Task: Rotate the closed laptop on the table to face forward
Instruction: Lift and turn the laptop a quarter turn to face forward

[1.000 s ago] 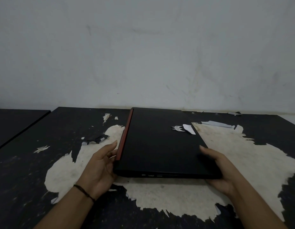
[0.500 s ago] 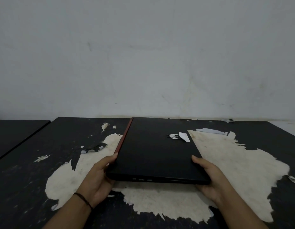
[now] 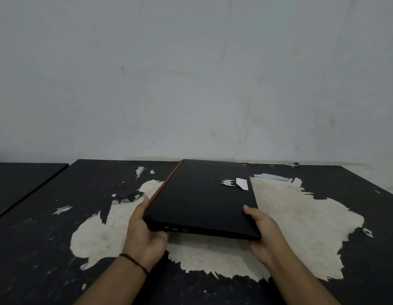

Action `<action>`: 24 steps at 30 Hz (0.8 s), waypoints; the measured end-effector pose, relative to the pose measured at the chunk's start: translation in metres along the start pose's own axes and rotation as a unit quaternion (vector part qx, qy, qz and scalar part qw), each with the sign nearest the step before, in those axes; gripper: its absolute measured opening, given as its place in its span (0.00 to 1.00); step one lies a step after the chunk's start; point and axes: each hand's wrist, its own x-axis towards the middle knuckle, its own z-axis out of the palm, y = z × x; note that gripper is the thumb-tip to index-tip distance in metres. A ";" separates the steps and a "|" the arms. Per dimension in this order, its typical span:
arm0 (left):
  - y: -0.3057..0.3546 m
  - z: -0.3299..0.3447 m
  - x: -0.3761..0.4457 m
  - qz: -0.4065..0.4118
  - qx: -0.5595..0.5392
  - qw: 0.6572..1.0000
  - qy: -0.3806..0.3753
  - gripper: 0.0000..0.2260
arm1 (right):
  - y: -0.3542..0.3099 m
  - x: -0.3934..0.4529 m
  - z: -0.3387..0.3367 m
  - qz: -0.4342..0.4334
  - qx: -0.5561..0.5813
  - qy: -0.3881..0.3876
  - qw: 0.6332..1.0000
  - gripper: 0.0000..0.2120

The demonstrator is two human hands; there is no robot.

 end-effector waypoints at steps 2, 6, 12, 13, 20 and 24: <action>0.000 0.003 -0.008 0.006 -0.020 1.000 -0.003 0.10 | 0.006 -0.002 0.007 -0.009 0.008 0.004 1.000 0.12; -0.009 0.003 -0.024 -0.009 0.047 0.999 -0.014 0.07 | 0.017 -0.007 0.014 -0.018 0.021 0.018 0.999 0.14; -0.040 0.000 -0.025 0.031 0.190 0.981 -0.013 0.19 | 0.026 -0.013 0.019 -0.025 0.028 0.018 0.999 0.14; -0.041 0.000 -0.022 0.041 0.188 0.981 0.001 0.20 | 0.027 -0.014 0.019 -0.025 0.029 0.017 0.999 0.14; -0.030 0.003 -0.020 0.060 0.177 0.982 -0.031 0.17 | 0.031 -0.025 0.017 -0.047 0.025 -0.001 0.999 0.12; -0.022 0.007 -0.014 0.053 0.197 0.977 -0.055 0.15 | 0.034 -0.026 0.021 -0.067 0.036 0.020 0.997 0.13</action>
